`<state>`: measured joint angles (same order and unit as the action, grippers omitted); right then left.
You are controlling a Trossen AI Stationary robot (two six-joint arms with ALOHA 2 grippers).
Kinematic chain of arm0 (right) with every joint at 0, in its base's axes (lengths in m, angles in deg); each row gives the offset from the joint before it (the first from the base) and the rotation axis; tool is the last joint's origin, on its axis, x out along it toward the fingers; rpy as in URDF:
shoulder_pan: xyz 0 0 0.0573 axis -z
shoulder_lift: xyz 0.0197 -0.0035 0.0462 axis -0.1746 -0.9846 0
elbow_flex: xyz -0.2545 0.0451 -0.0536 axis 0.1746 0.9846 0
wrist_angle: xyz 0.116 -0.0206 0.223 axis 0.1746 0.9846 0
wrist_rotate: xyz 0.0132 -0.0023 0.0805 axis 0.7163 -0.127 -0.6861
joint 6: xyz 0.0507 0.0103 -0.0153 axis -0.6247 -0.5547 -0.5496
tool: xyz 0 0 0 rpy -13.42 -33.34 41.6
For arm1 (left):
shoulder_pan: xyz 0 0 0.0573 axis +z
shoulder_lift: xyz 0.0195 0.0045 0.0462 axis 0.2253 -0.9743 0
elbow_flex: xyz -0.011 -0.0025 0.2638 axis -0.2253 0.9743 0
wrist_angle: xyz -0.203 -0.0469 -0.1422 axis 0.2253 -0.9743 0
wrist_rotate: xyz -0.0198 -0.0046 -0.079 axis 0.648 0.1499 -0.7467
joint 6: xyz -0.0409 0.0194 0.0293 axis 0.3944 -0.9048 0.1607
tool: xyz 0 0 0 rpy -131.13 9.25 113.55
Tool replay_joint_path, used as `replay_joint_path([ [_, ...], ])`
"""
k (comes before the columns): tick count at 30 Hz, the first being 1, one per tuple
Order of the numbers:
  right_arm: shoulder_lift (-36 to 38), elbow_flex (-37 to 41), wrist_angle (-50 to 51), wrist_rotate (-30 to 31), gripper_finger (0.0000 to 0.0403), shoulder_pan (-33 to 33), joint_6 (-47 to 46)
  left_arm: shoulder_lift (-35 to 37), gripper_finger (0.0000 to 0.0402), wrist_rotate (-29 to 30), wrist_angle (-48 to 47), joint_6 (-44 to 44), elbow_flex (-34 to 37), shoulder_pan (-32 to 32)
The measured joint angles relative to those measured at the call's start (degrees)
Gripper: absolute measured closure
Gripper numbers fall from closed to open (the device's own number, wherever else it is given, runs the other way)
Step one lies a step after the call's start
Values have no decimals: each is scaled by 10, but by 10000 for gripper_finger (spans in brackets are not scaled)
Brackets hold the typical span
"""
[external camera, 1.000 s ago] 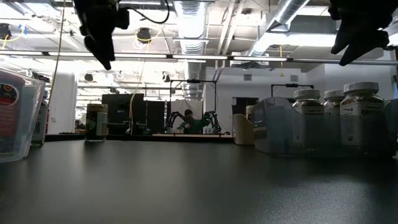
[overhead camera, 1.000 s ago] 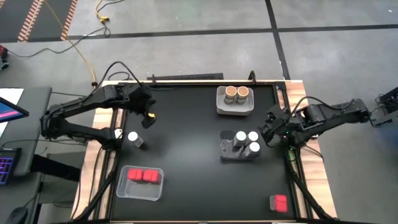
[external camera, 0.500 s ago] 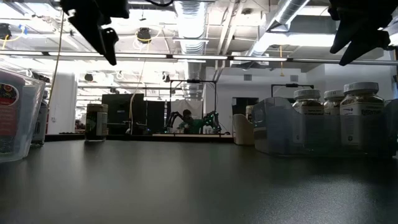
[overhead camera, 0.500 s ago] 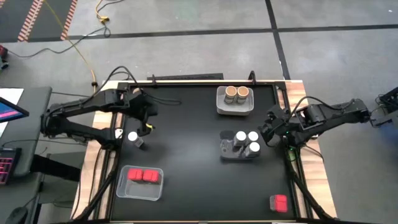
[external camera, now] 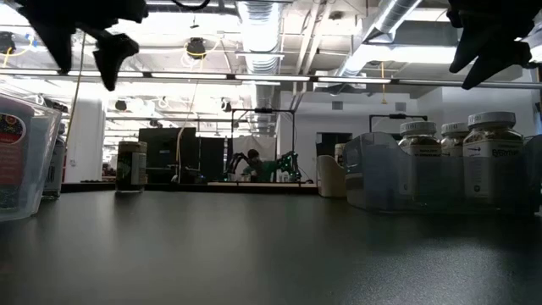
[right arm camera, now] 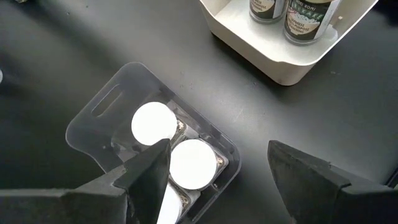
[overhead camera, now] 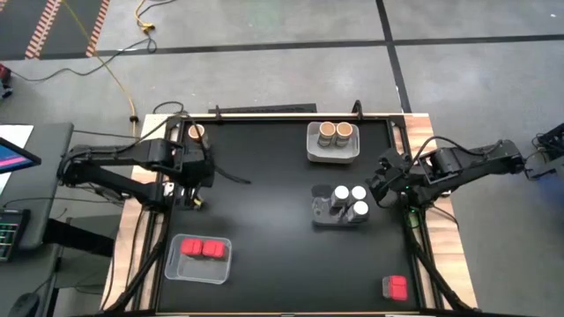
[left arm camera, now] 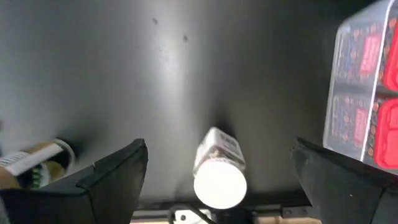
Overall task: Sort spices by type
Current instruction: Put the white spice bottle in the black bin
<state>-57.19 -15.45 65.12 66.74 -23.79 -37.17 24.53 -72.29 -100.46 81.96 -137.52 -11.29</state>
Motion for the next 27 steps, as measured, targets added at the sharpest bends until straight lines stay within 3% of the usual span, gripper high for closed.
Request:
replay_joint_path([
  [14, 0, 0, 0, 0, 106, 0, 0, 0, 22, 1, -23, 62, 112, -29],
  [27, 0, 0, 0, 0, 106, 0, 3, 0, 22, 19, -6, -132, 172, -29],
])
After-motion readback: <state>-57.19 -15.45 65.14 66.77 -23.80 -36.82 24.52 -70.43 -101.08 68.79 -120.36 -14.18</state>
